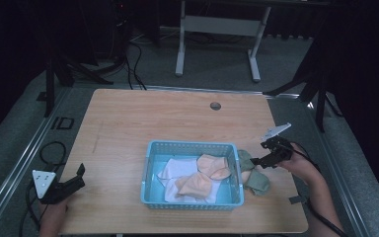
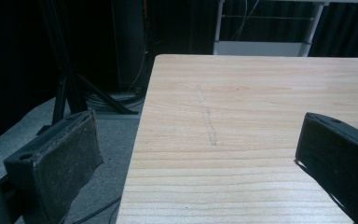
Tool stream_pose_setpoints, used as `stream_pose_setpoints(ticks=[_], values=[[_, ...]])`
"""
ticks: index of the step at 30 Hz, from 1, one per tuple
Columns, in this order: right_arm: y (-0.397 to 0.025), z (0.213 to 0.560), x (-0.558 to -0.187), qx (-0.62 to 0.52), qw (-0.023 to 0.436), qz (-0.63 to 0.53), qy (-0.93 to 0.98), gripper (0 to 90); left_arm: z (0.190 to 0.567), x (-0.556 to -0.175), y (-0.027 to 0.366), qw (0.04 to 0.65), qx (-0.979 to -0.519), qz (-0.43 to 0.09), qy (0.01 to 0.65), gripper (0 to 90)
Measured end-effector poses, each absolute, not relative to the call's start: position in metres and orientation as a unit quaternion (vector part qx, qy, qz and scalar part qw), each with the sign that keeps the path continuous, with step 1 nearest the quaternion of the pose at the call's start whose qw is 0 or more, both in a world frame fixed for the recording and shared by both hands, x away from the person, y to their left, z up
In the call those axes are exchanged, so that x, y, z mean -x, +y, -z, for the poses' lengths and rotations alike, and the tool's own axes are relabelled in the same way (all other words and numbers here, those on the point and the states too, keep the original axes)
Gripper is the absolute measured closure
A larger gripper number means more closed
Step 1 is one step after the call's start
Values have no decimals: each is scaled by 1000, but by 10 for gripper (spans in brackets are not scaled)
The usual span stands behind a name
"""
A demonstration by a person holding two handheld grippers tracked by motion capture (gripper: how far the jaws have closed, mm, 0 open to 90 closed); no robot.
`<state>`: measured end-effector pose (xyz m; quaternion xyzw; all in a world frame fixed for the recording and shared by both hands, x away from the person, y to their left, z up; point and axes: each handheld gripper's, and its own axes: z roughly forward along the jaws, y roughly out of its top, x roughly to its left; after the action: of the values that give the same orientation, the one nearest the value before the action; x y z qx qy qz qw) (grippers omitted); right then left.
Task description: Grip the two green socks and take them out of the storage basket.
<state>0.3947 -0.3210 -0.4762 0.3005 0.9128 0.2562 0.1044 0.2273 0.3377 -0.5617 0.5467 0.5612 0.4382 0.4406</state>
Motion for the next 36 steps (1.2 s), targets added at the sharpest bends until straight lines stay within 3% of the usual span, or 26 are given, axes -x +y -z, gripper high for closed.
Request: stream_pose_setpoints(ticks=[10, 23, 36], values=[[-356, 494, -381, -377, 137, -328, 855, 137, 562, -227, 338, 444, -544, -437, 562, 4], [-401, 521, -352, -503, 270, -355, 741, 137, 562, -227, 339, 445, -543, -436, 563, 4], [-409, 536, -315, -567, 350, -362, 652, 138, 562, -226, 338, 445, -543, -438, 561, 4]])
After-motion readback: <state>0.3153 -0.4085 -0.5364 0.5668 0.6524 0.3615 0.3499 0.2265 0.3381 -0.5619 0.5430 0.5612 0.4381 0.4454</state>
